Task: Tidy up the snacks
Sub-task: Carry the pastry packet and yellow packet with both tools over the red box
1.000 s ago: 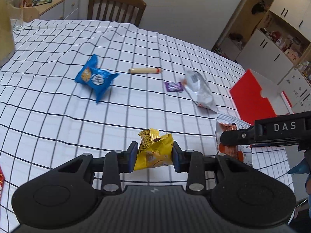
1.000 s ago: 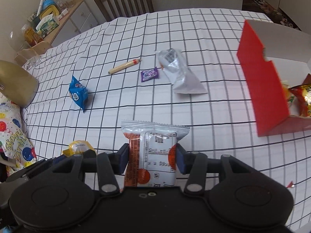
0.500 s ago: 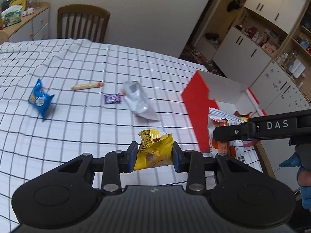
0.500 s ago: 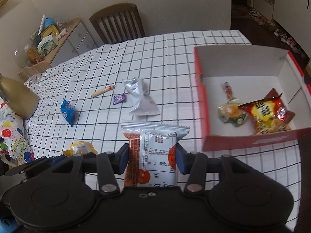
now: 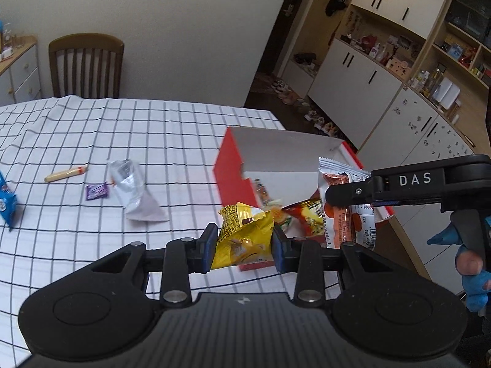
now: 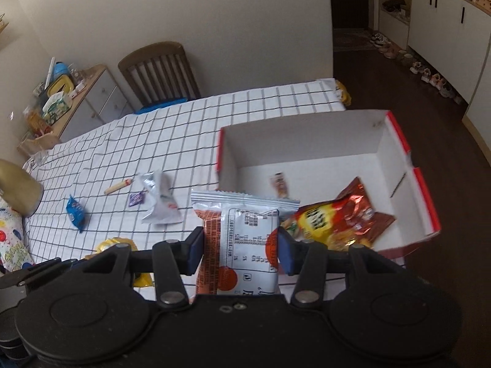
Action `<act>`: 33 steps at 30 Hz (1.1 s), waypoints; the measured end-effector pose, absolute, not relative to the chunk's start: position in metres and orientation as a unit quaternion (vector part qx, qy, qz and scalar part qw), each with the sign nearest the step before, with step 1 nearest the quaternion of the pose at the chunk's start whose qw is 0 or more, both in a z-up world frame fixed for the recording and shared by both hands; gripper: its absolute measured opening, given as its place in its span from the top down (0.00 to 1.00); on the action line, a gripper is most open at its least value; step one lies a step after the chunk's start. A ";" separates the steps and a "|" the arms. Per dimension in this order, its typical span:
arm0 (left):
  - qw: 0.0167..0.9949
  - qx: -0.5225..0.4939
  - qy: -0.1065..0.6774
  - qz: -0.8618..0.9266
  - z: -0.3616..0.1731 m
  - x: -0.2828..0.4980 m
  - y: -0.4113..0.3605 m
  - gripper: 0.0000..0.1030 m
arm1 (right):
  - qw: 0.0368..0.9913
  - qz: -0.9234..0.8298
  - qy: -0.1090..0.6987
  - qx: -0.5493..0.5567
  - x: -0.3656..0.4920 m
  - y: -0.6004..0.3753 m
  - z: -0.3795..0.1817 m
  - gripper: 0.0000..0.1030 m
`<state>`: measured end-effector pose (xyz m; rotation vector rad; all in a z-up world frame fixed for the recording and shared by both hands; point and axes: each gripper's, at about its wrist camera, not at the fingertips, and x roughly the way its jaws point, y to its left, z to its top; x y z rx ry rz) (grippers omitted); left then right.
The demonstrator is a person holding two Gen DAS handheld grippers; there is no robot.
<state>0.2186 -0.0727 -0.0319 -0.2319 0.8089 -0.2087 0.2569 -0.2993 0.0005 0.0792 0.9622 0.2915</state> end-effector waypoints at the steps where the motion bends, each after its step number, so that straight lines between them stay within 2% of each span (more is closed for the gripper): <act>1: 0.908 -0.110 0.391 -0.103 -0.030 0.222 -0.080 0.66 | 0.877 0.138 0.460 0.039 0.260 -0.306 0.001 0.54; 18: 0.900 -0.068 0.417 -0.108 -0.033 0.290 -0.164 0.66 | 0.889 0.080 0.450 0.025 0.323 -0.404 -0.003 0.54; 33: 0.880 -0.011 0.469 -0.073 -0.069 0.378 -0.201 0.66 | 0.873 0.090 0.477 -0.043 0.399 -0.396 -0.047 0.54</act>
